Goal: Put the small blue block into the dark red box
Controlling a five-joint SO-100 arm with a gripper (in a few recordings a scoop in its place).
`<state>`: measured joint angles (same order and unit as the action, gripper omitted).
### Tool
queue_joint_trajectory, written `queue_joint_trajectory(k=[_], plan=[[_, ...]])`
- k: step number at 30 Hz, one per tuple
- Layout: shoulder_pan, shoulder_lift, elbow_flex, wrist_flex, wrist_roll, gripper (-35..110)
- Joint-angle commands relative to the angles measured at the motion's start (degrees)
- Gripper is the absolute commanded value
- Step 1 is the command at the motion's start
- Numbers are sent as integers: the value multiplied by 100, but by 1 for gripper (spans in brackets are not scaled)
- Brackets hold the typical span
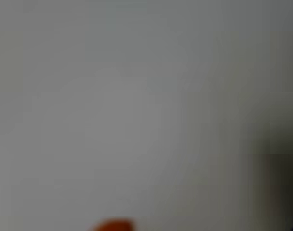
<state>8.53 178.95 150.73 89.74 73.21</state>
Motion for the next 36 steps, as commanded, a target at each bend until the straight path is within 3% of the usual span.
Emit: queue_joint_trajectory(k=[1, 9, 14, 23, 36], plan=[[545, -598, -360, 44, 668, 23], [1143, -1749, -369, -202, 2039, 26], [1529, -2373, -88, -1169, 2180, 28], [2452, -3639, 53, -2215, 1714, 29], [3278, -3542, 668, -2435, 1178, 28]])
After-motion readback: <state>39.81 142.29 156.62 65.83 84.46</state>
